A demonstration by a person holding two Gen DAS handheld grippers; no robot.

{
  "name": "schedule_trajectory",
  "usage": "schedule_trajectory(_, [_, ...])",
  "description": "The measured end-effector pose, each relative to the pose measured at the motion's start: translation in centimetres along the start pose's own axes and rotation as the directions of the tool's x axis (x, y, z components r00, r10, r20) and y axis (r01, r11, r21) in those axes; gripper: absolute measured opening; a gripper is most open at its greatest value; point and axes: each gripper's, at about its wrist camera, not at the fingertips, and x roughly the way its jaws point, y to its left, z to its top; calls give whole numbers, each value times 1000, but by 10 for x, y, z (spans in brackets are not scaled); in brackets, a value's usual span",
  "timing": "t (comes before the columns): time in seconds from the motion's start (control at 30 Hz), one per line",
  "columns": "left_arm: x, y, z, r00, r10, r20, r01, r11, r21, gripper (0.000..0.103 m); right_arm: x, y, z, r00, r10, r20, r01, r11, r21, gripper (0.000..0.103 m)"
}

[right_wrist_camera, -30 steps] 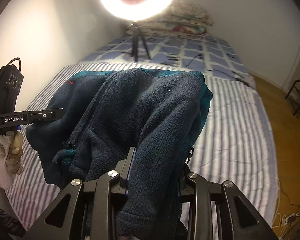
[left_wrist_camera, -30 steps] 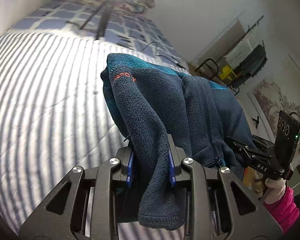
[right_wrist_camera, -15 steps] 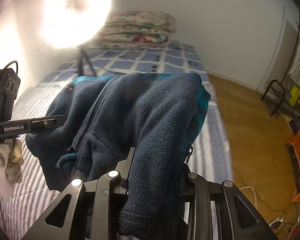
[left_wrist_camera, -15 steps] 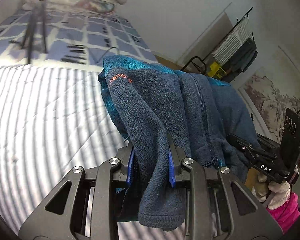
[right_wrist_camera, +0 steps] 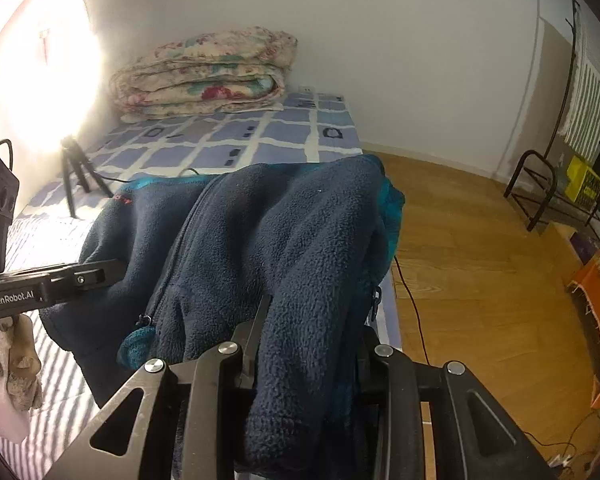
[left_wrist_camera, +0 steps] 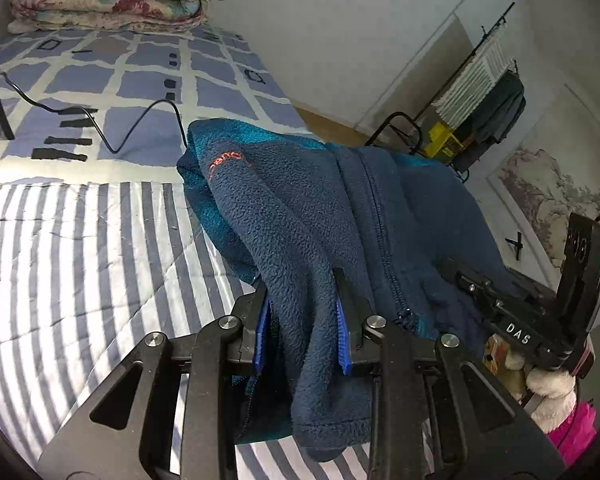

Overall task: Fold large clothes
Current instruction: 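Grasp the jacket edge with both tools and lift the bundle, then lower the folded jacket onto the bed and open both tools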

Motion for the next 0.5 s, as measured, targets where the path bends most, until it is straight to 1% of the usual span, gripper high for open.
schedule_trajectory(0.13, [14, 10, -2, 999, 38, -8, -38, 999, 20, 25, 28, -13, -6, 1000, 8, -19, -7, 1000, 16, 29])
schedule_trajectory(0.17, [17, 17, -1, 998, 53, -25, -53, 999, 13, 25, 35, -19, -8, 1000, 6, -27, -5, 1000, 25, 29])
schedule_trajectory(0.23, [24, 33, -2, 995, 70, -67, -71, 997, -21, 26, 50, -37, -14, 998, 21, -61, -16, 997, 77, 30])
schedule_trajectory(0.27, [25, 39, -5, 994, 70, -83, -73, 997, -35, 26, 58, -48, -18, 995, 43, -85, -32, 992, 124, 32])
schedule_trajectory(0.3, [27, 46, -7, 994, 59, -93, -65, 996, -54, 28, 65, -58, -23, 993, 63, -98, -46, 986, 162, 34])
schedule_trajectory(0.37, [26, 49, -9, 994, 56, -89, -61, 997, -51, 29, 69, -64, -31, 994, 62, -91, -44, 982, 186, 45])
schedule_trajectory(0.43, [25, 45, -11, 994, 73, -86, -76, 997, -33, 30, 71, -66, -35, 995, 40, -89, -22, 982, 187, 51])
schedule_trajectory(0.5, [20, 40, -12, 993, 87, -82, -90, 996, -29, 30, 71, -68, -37, 995, 35, -98, -14, 978, 208, 53])
